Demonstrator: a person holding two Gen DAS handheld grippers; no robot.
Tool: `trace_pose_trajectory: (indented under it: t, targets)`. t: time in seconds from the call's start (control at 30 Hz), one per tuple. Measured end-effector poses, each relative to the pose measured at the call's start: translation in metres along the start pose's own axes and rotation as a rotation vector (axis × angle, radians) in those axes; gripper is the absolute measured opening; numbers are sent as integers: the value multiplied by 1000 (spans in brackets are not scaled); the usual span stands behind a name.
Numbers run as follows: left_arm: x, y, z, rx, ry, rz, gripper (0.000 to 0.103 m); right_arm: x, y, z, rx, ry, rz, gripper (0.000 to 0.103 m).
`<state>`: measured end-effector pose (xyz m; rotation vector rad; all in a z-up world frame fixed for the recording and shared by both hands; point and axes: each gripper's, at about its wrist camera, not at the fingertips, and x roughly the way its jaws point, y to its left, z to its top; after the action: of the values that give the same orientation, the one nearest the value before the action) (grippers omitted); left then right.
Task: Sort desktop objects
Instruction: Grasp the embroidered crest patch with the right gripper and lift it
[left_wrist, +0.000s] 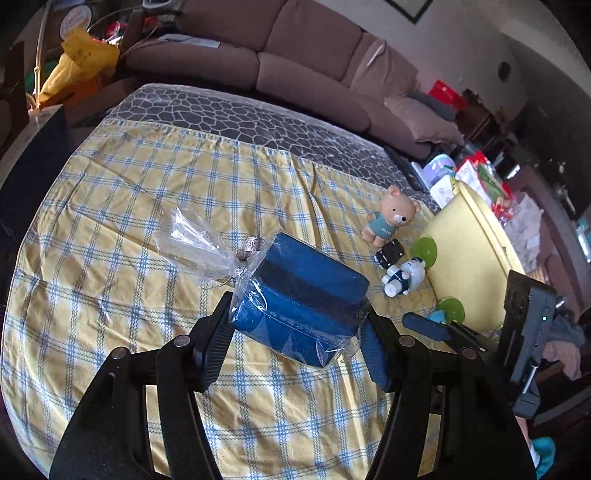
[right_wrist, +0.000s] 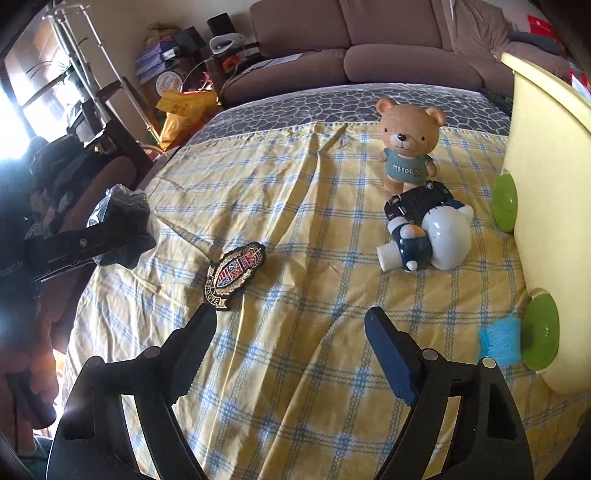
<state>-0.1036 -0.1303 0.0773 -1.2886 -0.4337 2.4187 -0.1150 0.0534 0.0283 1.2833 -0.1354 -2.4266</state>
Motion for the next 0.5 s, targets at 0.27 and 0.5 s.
trace_pose_trajectory:
  t: [0.27,0.5]
  targets:
    - [-5,15,3,-47,2,-32,59,45,18,18,23,16,48,74]
    - [-4,15,6,-56,-1,-54,59,62,19,23,32,8,31,62]
